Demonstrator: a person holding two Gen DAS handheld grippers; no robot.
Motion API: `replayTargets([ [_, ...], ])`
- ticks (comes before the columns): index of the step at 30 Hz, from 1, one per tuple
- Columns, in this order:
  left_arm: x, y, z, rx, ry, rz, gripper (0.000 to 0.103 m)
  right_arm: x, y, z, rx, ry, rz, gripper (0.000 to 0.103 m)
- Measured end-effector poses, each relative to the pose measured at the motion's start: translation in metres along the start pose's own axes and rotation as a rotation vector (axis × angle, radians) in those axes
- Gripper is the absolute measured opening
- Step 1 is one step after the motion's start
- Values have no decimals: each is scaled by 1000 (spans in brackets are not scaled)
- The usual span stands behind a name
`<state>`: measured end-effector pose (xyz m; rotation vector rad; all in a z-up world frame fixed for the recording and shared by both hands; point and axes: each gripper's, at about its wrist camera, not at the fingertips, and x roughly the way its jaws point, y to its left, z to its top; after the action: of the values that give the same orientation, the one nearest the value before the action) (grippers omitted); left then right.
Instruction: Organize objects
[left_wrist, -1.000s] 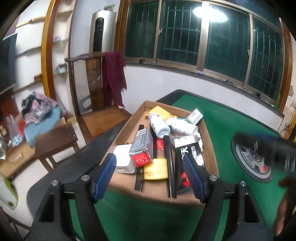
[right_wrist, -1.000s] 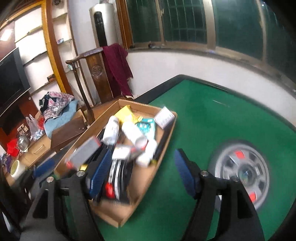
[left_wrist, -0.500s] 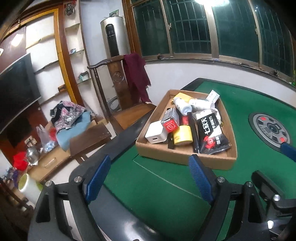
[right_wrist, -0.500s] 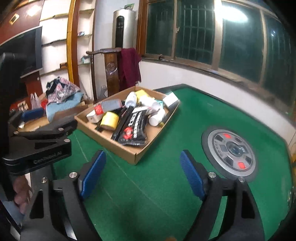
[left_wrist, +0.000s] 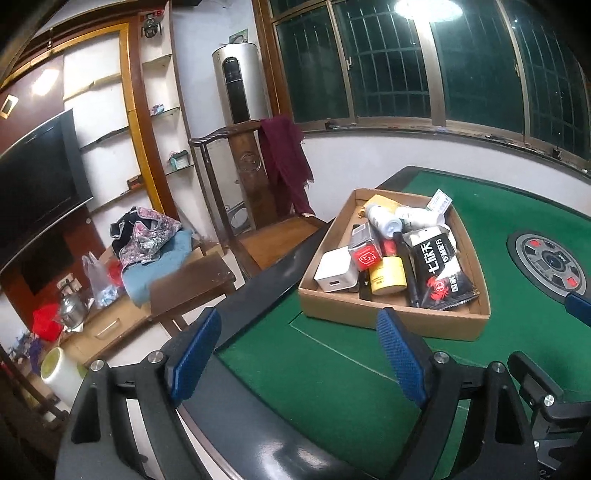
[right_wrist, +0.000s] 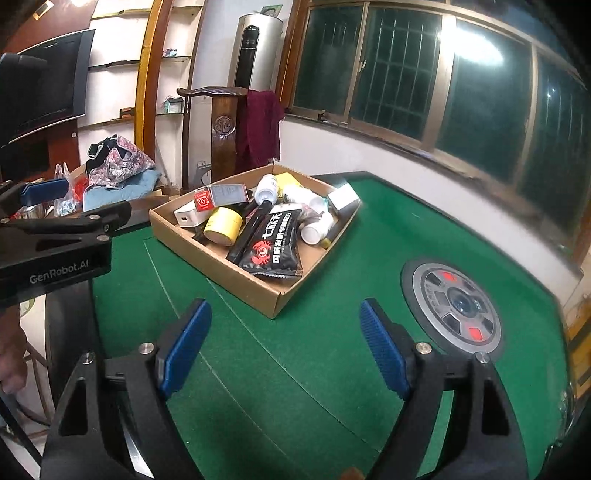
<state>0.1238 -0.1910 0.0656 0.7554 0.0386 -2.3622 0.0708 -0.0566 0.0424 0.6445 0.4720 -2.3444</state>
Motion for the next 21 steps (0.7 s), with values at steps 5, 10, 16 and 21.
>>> replayTargets([
  [5, 0, 3, 0, -12, 1, -16, 82, -2, 0, 0, 2, -5, 2, 82],
  [10, 1, 7, -1, -17, -2, -16, 82, -2, 3, -1, -1, -3, 2, 82],
  [16, 2, 9, -2, -18, 2, -15, 82, -1, 3, -2, -1, 3, 1, 82],
  [21, 5, 15, -4, -47, 12, -60, 82, -1, 3, -2, 0, 3, 2, 82],
])
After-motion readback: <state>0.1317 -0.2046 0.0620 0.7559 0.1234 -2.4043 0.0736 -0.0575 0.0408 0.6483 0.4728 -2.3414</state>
